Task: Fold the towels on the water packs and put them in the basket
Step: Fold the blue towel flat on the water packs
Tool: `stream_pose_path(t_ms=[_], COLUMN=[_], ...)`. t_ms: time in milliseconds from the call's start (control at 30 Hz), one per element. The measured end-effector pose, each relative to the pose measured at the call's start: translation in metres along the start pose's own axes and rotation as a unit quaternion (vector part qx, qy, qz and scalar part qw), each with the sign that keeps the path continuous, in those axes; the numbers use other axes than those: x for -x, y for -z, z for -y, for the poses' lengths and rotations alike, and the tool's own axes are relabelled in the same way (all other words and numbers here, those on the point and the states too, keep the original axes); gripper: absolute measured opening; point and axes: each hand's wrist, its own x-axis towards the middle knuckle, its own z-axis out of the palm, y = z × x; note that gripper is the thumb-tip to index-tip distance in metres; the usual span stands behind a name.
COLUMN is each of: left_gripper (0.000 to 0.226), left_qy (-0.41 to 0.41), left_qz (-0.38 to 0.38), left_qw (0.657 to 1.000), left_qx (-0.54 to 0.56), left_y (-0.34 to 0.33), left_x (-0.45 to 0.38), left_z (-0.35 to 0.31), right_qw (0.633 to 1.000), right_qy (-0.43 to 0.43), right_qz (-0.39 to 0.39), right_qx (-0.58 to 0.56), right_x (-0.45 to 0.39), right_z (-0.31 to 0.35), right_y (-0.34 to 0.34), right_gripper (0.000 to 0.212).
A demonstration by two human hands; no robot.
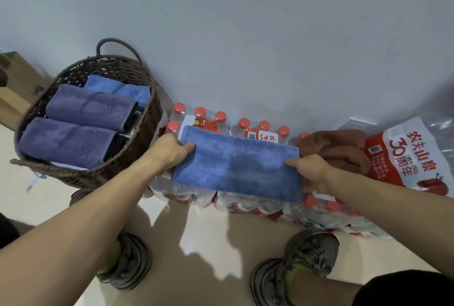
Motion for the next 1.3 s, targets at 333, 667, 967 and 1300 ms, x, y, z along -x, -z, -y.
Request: stream_pose_path(t_ms=[333, 667, 967, 1300], left_gripper=[0.024, 0.039, 0.070, 0.079], left_qy=[-0.042, -0.169, -0.218, -0.190], left_qz=[-0.032, -0.271, -0.123, -0.154], left_qw=[0.984, 0.902, 0.904, 0.906], left_qx=[-0.168, -0.291, -0.347, -0.344], left_y=[-0.003, -0.035, -0.084, -0.083], left_x=[0.014, 0.035, 0.047, 0.042], left_z=[0.010, 0.006, 0.013, 0.008], right_qw=[0.976, 0.985, 0.996, 0.982], right_qy=[-0.051, -0.076, -0.014, 0.180], right_qz=[0.057, 0.096, -0.006, -0.062], right_qx=[0.203, 0.119, 0.084, -0.021], right_x=[0.019, 0.031, 0.013, 0.004], right_z=[-0.011, -0.016, -0.002, 0.005], right_y=[0.009, 0.004, -0.015, -0.011], right_gripper=[0.038, 0.053, 0.064, 0.017])
